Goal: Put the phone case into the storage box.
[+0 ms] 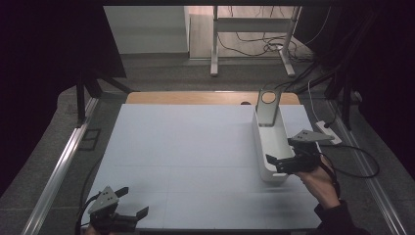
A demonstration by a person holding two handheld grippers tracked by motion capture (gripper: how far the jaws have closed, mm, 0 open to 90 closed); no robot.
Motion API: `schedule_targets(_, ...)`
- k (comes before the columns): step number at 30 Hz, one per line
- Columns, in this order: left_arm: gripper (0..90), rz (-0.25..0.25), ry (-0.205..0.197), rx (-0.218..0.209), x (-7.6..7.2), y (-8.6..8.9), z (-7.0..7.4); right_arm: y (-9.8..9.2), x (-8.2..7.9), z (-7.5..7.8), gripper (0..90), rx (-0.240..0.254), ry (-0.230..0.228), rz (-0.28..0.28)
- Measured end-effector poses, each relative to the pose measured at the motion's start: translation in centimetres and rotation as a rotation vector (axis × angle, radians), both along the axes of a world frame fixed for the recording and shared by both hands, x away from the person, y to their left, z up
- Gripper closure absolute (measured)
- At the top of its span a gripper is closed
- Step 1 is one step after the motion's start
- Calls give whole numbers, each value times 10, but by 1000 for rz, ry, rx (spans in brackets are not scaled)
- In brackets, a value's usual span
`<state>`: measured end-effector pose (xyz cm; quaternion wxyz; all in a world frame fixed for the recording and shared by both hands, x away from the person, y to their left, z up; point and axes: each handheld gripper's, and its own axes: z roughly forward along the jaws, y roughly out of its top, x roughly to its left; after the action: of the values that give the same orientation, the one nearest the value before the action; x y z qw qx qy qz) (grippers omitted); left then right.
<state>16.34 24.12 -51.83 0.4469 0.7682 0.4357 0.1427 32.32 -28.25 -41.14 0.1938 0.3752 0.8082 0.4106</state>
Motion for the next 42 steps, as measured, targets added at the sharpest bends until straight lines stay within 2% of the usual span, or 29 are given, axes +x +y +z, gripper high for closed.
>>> schedule_targets(19,0,4,4,1,0,0,0,-20,-30,-3,0,26,4,-39)
schedule_targets(42,0,11,7,13,1,-1,0,-44,-69,-26,0,17,29,-100)
